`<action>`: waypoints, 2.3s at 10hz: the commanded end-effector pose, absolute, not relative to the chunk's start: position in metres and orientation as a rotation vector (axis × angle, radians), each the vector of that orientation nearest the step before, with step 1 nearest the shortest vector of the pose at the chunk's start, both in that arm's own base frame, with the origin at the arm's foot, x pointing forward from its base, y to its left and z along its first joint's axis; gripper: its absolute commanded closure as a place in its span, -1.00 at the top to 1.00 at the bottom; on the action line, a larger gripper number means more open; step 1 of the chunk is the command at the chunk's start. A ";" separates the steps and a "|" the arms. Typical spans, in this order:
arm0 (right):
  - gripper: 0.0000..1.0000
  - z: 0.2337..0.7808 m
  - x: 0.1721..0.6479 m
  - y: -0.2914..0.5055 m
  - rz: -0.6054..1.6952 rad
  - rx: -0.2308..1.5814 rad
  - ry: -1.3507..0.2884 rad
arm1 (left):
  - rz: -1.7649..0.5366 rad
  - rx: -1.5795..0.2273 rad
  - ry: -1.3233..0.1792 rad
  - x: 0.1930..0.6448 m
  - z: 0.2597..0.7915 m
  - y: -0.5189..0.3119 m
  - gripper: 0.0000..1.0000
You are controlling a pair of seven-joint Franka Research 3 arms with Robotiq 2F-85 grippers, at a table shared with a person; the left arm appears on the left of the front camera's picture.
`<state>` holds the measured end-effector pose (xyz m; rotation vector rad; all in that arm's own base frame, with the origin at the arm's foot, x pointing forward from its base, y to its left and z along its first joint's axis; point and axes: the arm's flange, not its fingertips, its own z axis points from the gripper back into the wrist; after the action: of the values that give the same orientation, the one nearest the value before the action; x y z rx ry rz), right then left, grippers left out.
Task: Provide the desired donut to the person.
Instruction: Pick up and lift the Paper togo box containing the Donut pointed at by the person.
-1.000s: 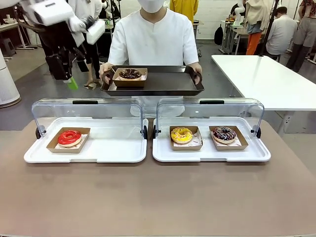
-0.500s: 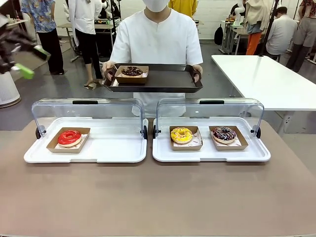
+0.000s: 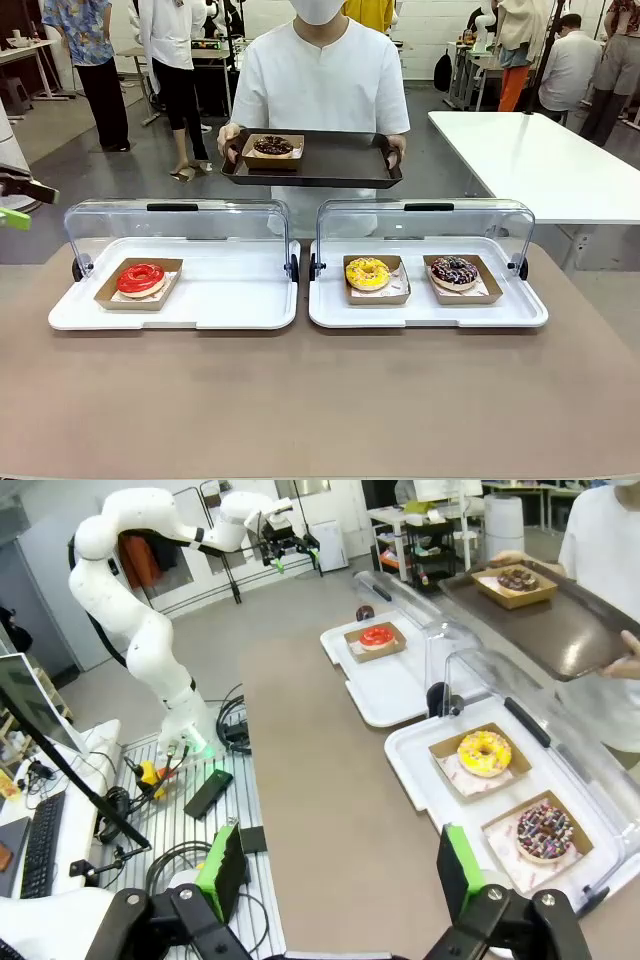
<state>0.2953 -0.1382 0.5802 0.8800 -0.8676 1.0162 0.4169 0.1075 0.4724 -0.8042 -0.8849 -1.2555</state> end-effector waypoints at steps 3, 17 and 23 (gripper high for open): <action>1.00 0.580 0.296 -0.138 1.023 0.890 -0.876 | -1.326 -0.792 -0.947 0.434 0.467 0.104 1.00; 1.00 0.580 0.296 -0.138 1.023 0.890 -0.876 | -1.310 -0.793 -0.911 0.437 0.463 0.100 1.00; 1.00 0.580 0.296 -0.138 1.023 0.890 -0.876 | -1.310 -0.793 -0.911 0.437 0.463 0.100 1.00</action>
<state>0.2954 -0.1381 0.5802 0.8801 -0.8675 1.0163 0.4384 0.0995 0.4638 -0.7860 -0.9018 -1.3118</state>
